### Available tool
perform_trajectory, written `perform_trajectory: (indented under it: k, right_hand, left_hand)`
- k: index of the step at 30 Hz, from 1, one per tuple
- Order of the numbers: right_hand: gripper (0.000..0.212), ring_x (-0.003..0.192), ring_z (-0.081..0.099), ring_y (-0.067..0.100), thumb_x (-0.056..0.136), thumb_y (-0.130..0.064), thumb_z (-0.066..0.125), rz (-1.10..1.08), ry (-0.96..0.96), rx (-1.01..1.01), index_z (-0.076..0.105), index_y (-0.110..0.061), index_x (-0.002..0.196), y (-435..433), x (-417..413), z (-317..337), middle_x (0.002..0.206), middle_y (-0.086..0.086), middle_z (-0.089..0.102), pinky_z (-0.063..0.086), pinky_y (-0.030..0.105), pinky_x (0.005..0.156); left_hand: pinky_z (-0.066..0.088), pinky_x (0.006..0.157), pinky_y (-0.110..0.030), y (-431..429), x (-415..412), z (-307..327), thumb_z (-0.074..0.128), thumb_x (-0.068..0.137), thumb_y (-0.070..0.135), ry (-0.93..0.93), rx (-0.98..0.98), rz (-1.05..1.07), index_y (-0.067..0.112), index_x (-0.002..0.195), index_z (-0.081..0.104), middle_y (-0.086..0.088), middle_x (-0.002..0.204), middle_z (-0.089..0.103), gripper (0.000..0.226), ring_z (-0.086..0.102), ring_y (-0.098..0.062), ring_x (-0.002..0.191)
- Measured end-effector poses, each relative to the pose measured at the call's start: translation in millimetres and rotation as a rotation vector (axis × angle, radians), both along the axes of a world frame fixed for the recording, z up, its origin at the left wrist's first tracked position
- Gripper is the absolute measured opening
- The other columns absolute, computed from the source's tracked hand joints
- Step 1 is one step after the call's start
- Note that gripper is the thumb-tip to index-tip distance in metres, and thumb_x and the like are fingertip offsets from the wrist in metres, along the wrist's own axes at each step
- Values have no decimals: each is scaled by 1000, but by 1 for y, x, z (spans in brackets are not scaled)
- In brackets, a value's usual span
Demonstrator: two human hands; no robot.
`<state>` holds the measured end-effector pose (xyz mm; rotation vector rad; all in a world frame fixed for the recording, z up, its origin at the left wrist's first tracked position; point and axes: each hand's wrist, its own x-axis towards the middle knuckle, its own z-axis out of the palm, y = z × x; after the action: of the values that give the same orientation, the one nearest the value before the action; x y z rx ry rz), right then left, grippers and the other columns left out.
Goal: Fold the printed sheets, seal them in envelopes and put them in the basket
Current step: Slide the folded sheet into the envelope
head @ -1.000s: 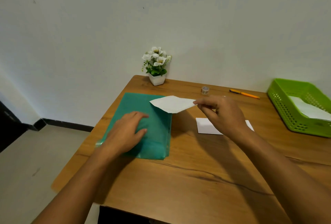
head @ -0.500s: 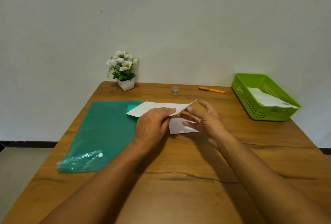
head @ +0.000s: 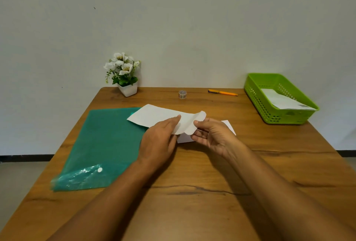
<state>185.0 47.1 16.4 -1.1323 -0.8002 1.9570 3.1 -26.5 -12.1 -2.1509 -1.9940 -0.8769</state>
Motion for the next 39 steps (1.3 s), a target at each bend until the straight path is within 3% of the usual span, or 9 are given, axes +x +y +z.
perform_trajectory:
  k: [3,9,12,15,18,21,28,36,39]
  right_hand:
    - [28,72,77,20,92,-2,72,41,-76,-7,64,-3,119,4,-8,-4,93,16,79,65,33,63]
    - [14,79,74,20,100,-12,65,142,-273,154,70,-5,111,14,-5,-3,97,15,77,60,33,68]
    - [19,99,70,18,98,-23,69,260,-887,615,69,-20,117,29,12,-8,111,5,73,57,35,82]
    - [58,131,52,17,88,-43,76,502,-1318,928,55,-33,141,43,25,-13,146,-7,55,47,35,102]
    - [80,147,34,19,86,-58,72,710,-1385,1002,38,-36,155,49,31,-16,163,-8,36,33,40,116]
    - [82,151,30,22,90,-66,63,777,-1460,976,32,-35,159,51,34,-16,167,-6,30,27,45,121]
    - [79,137,43,26,84,-71,66,720,-1629,904,44,-32,150,42,43,-10,151,0,45,41,45,111]
    - [75,109,55,19,70,-63,85,714,-1543,684,52,-27,128,41,48,-12,123,-3,60,53,40,88]
    - [71,101,58,17,68,-59,89,710,-1498,635,54,-25,120,42,47,-11,113,-3,62,56,42,88]
  left_hand:
    - [55,89,-32,1,8,-1,70,94,35,37,41,-61,20,144,57,0,131,69,54,64,-16,116]
    - [58,87,-36,8,10,-12,66,97,24,10,-15,-28,20,129,70,-1,125,73,33,69,-21,111]
    - [56,90,-36,9,10,-19,62,99,24,-5,-61,21,21,126,72,1,124,73,29,68,-20,112]
    - [55,86,-36,12,11,-23,60,99,30,-18,-103,87,22,117,76,3,115,76,25,68,-18,105]
    - [57,78,-36,18,15,-25,58,98,39,5,-142,136,25,107,77,6,104,75,24,65,-14,96]
    - [57,69,-36,24,18,-23,56,99,47,10,-169,190,26,98,75,8,93,72,28,61,-11,85]
    - [58,66,-37,34,18,-14,53,102,39,15,-209,244,23,105,76,5,94,71,28,61,-13,83]
    - [59,72,-33,35,20,-7,54,103,33,-81,-244,262,26,131,65,1,120,73,31,67,-18,101]
    - [59,71,-30,32,21,-6,56,103,31,-109,-250,248,29,136,58,-1,126,71,33,68,-21,106]
